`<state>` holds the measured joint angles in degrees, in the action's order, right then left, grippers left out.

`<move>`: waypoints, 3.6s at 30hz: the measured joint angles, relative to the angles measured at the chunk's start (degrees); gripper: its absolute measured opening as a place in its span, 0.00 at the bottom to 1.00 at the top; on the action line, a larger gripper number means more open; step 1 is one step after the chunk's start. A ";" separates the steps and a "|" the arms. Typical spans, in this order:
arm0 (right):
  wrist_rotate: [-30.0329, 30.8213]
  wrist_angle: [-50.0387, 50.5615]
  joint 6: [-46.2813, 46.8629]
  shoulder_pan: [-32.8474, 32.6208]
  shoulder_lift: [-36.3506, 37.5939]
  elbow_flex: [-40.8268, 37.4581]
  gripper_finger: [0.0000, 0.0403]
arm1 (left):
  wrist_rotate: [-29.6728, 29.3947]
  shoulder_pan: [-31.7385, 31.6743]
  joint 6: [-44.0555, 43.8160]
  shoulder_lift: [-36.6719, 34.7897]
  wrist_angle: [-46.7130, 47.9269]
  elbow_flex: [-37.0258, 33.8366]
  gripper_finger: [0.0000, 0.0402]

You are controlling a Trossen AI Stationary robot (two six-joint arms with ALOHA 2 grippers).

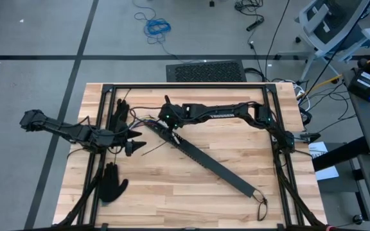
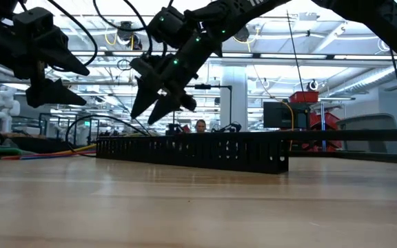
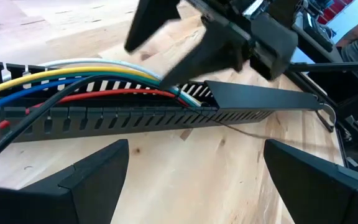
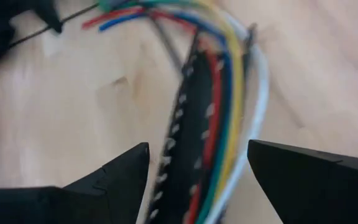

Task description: Ziptie cables

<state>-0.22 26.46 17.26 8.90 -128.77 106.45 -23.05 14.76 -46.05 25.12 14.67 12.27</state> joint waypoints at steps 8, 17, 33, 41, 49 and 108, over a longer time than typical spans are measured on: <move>13.44 -1.60 1.69 3.66 1.08 0.14 0.67 | -1.17 0.01 0.47 0.04 0.11 0.00 0.92; 7.52 19.37 -2.68 1.96 5.57 0.09 0.57 | -0.99 0.00 0.12 0.04 1.74 -0.02 0.92; 9.03 29.67 12.81 -11.13 14.88 -1.23 0.07 | -0.58 0.02 0.01 0.04 5.76 -0.02 0.92; 0.35 14.54 29.56 -14.56 14.52 -13.58 0.00 | 1.96 0.01 -0.41 0.04 5.44 -0.02 0.92; -1.12 4.84 40.65 -18.98 14.63 -20.04 0.00 | 2.25 0.01 -4.48 0.04 5.27 -0.02 0.92; 15.45 23.12 17.59 -3.49 14.41 -26.80 0.00 | -7.26 0.00 -4.56 0.04 0.06 -0.02 0.92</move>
<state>15.23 49.57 34.85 5.41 -114.36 79.66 -30.31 14.76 -50.61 25.17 14.74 12.25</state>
